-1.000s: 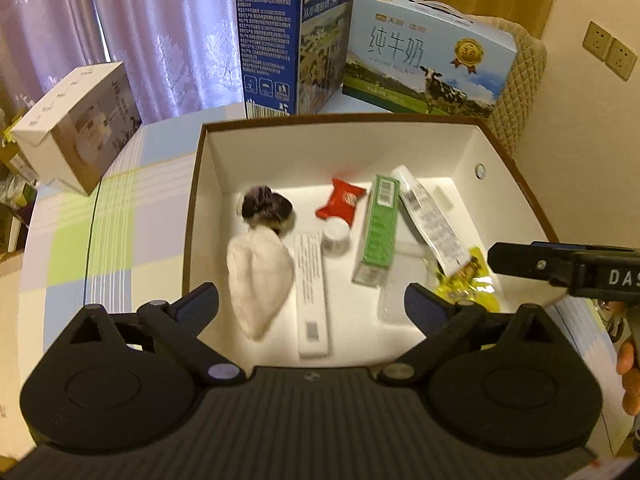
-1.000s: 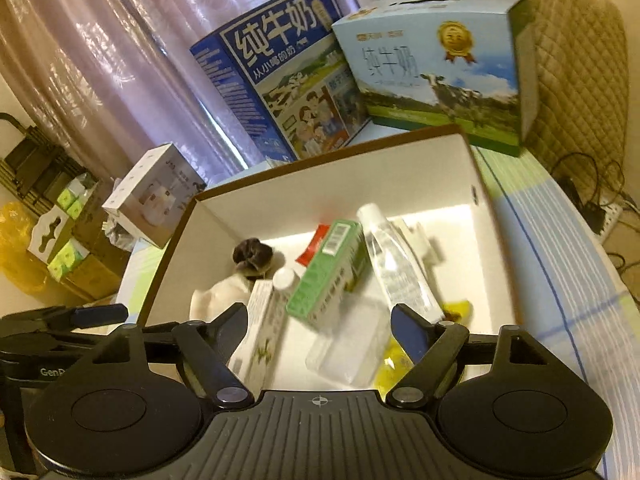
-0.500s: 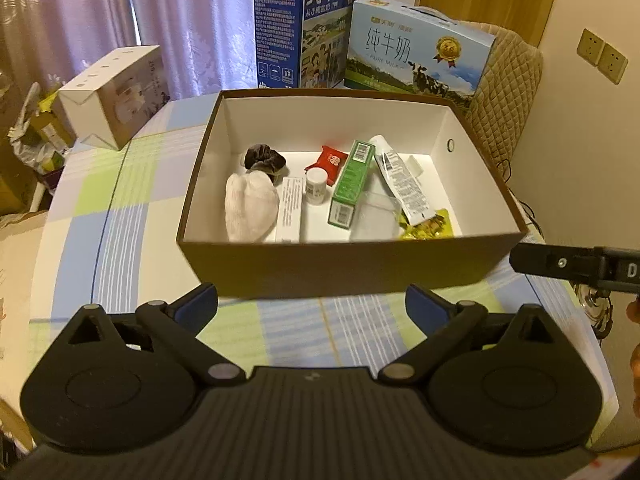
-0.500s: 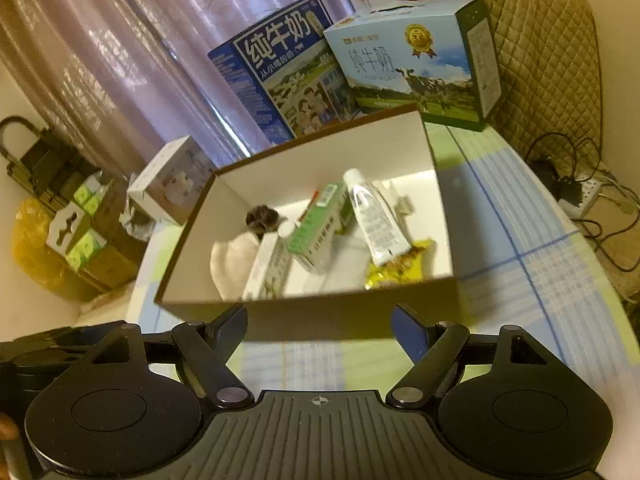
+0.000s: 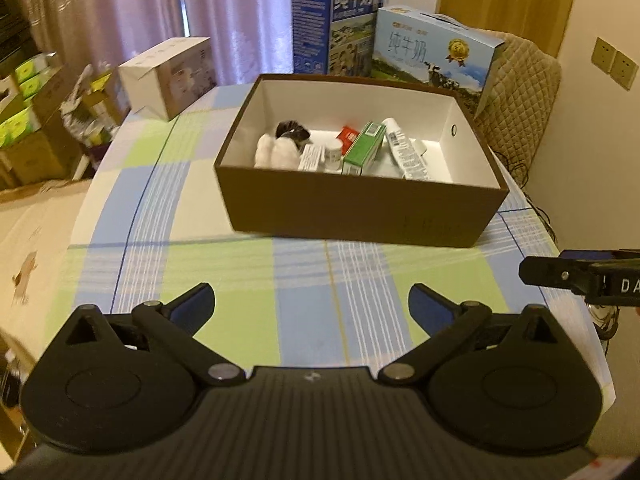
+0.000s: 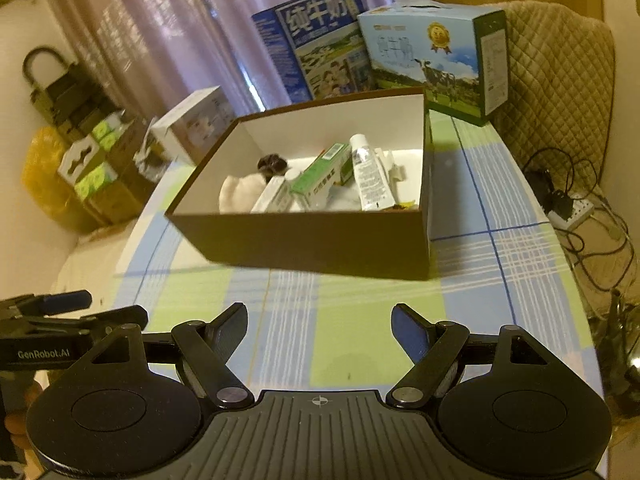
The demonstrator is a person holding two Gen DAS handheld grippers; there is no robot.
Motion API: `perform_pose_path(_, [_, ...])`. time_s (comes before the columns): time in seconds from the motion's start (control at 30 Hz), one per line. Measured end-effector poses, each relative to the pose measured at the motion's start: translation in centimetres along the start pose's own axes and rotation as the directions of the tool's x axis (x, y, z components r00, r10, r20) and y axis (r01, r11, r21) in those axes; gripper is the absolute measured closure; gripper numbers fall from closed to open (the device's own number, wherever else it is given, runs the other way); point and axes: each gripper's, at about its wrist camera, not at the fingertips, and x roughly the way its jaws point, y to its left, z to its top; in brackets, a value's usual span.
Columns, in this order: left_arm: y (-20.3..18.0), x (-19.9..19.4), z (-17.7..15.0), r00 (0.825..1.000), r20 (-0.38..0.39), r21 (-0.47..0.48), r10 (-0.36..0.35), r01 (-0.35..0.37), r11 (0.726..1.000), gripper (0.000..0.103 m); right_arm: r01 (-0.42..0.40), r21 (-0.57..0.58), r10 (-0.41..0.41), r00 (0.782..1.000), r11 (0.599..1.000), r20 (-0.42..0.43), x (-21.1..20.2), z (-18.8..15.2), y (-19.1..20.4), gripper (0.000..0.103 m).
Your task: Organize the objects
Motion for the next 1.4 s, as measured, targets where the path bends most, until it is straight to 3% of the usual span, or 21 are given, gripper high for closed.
perform_pose_path(0.3, [-0.2,-2.9,-2.9,1.000,-0.004,-0.054,0.025,-0.026,0.998,0.001,-0.020,-0.073,0.017,0.999,0.997,-0.033,-1.5,-2.4,1.1,0.027])
perform_pose_path(0.57, [0.5,-3.9,-4.2,1.000,-0.021,-0.040,-0.005,0.004,0.999,0.001,-0.007,-0.086,0.005,1.000,0.996,-0.025,-2.4,-4.0,2.9,0.027])
perform_pose_path(1.4, [4.8,-4.5,-4.3,0.998,-0.032,0.026,-0.062,0.063,0.998,0.001,0.072,-0.066,-0.073,0.997,0.995,-0.021,-1.8,-5.7,8.5,0.027])
